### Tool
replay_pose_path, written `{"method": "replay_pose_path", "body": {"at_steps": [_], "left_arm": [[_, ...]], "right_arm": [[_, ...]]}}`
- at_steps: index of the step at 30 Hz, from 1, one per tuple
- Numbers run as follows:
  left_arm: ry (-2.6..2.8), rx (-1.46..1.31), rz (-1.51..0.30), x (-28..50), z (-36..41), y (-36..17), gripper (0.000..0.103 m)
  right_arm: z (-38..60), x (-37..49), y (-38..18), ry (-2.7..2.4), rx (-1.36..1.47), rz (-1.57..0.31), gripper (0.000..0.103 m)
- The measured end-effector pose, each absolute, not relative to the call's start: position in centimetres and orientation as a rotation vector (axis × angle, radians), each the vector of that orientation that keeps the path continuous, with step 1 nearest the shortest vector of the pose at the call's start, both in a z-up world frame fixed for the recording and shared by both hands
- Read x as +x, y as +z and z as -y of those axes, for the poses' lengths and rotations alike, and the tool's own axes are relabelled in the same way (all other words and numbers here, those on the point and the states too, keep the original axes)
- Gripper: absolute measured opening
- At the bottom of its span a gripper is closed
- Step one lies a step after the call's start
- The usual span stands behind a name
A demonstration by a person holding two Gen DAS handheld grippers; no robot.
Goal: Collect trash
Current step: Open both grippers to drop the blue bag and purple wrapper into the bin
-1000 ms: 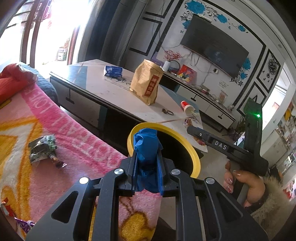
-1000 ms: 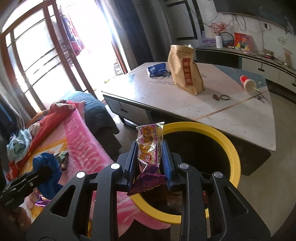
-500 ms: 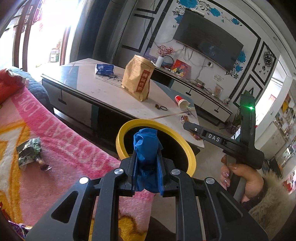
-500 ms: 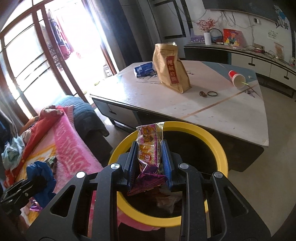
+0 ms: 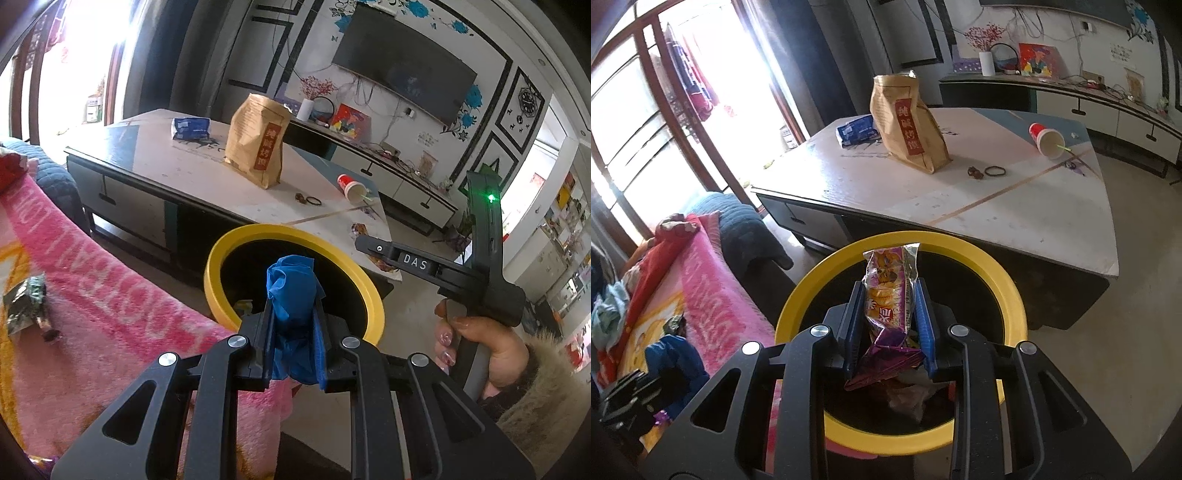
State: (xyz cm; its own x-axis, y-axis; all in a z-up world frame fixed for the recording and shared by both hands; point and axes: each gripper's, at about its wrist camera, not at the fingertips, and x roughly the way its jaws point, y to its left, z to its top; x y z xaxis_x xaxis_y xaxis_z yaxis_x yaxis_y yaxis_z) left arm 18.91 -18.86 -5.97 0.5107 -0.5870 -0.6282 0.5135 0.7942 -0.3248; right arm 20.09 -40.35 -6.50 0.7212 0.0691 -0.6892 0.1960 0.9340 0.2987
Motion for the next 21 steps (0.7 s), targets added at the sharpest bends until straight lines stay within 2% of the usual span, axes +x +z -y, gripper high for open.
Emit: {"method": "replay_pose_path", "body": {"at_steps": [21], "left_arm": [[-0.685, -0.075, -0.840, 21.4, 22.9, -8.6, 0.017]], "right_arm": [[42.3, 20.1, -7.5, -0.111, 0.424, -0.776, 0.022]]}}
